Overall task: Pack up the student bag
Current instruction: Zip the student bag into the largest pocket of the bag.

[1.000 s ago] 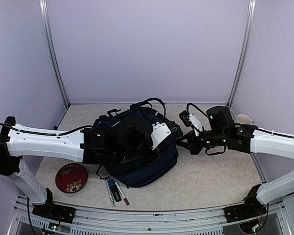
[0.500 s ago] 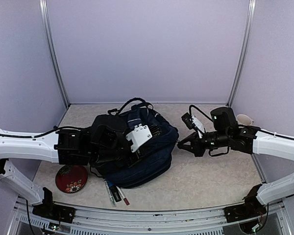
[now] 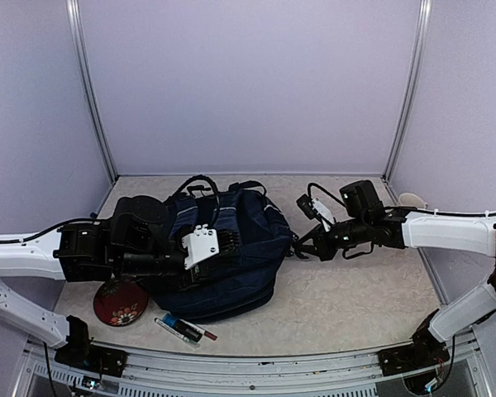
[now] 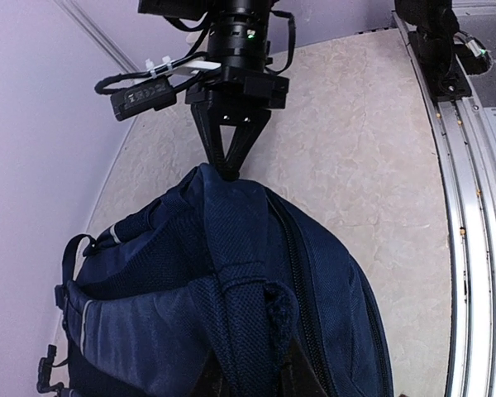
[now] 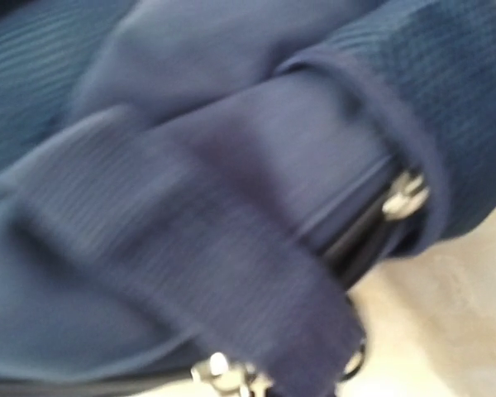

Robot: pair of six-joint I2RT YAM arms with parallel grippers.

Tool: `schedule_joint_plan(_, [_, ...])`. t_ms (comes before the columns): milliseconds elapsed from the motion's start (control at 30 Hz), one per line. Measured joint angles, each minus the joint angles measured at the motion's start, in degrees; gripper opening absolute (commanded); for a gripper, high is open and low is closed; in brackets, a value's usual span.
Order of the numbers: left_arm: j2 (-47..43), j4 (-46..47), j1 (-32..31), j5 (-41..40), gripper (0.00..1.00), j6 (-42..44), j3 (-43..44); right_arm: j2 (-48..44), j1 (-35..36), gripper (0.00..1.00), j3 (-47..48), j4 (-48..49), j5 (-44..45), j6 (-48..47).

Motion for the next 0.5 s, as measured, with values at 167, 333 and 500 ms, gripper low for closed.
schedule_joint_plan(167, [-1.07, 0.2, 2.82, 5.55, 0.0, 1.09, -0.66, 5.7, -1.46, 0.0, 2.16, 2.4, 0.44, -0.02])
schedule_joint_plan(333, [-1.81, 1.29, 6.19, 10.14, 0.0, 1.2, -0.68, 11.1, -2.71, 0.0, 4.52, 6.23, 0.17, 0.04])
schedule_joint_plan(500, [-1.81, 1.49, 7.5, 11.19, 0.0, 1.22, -0.68, 14.78, -2.71, 0.0, 6.23, 8.94, -1.05, 0.0])
